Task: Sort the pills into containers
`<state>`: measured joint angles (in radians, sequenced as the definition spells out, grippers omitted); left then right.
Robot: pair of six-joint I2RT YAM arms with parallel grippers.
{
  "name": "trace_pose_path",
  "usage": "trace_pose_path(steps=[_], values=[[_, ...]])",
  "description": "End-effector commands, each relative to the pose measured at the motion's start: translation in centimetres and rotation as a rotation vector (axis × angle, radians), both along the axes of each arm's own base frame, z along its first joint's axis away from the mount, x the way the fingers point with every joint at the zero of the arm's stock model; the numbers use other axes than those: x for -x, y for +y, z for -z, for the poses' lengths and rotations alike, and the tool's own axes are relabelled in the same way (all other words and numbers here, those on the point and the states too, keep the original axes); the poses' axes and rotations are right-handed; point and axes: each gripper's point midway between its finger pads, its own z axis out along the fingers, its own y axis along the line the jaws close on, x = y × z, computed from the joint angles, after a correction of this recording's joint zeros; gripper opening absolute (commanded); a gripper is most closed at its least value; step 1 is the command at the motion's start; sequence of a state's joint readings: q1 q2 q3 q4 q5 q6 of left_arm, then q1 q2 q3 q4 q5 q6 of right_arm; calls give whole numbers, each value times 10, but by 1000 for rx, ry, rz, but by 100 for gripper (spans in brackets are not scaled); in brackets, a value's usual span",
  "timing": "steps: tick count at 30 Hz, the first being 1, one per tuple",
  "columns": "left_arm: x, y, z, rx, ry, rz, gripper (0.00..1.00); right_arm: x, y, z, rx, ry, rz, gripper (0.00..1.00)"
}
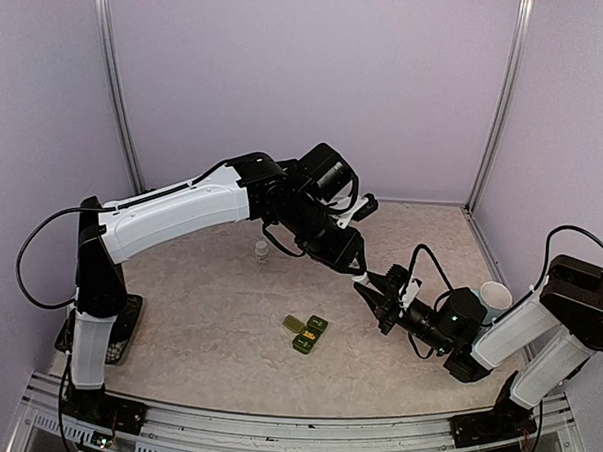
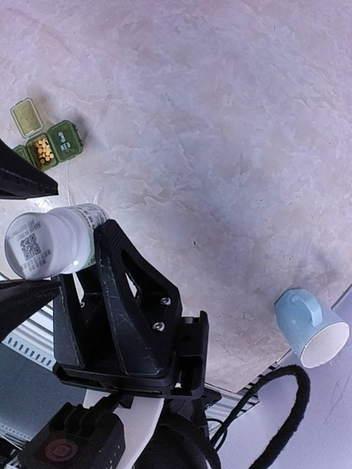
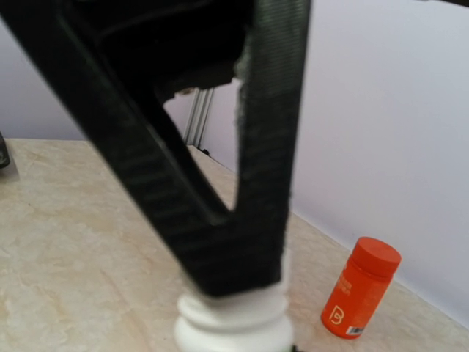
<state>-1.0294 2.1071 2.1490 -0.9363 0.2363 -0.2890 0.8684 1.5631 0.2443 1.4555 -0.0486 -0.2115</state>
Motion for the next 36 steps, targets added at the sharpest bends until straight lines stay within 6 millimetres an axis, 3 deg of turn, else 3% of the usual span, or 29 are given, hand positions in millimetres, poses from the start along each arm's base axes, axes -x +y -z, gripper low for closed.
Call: trace_pose_path(steps=[1, 10, 23, 29, 36], values=[[3, -1, 2, 3, 8, 15, 38, 2, 3, -10, -25, -11, -14, 17], [8, -4, 4, 8, 16, 34, 25, 1, 2, -11, -30, -6, -9, 17], [15, -11, -5, 27, -27, 45, 22, 2, 8, -19, -72, 64, -47, 17], [16, -11, -9, 41, -46, 39, 22, 15, 19, -42, -129, 106, -157, 17], [21, -10, -17, 53, -81, 44, 21, 23, 22, -81, -194, 144, -227, 17]])
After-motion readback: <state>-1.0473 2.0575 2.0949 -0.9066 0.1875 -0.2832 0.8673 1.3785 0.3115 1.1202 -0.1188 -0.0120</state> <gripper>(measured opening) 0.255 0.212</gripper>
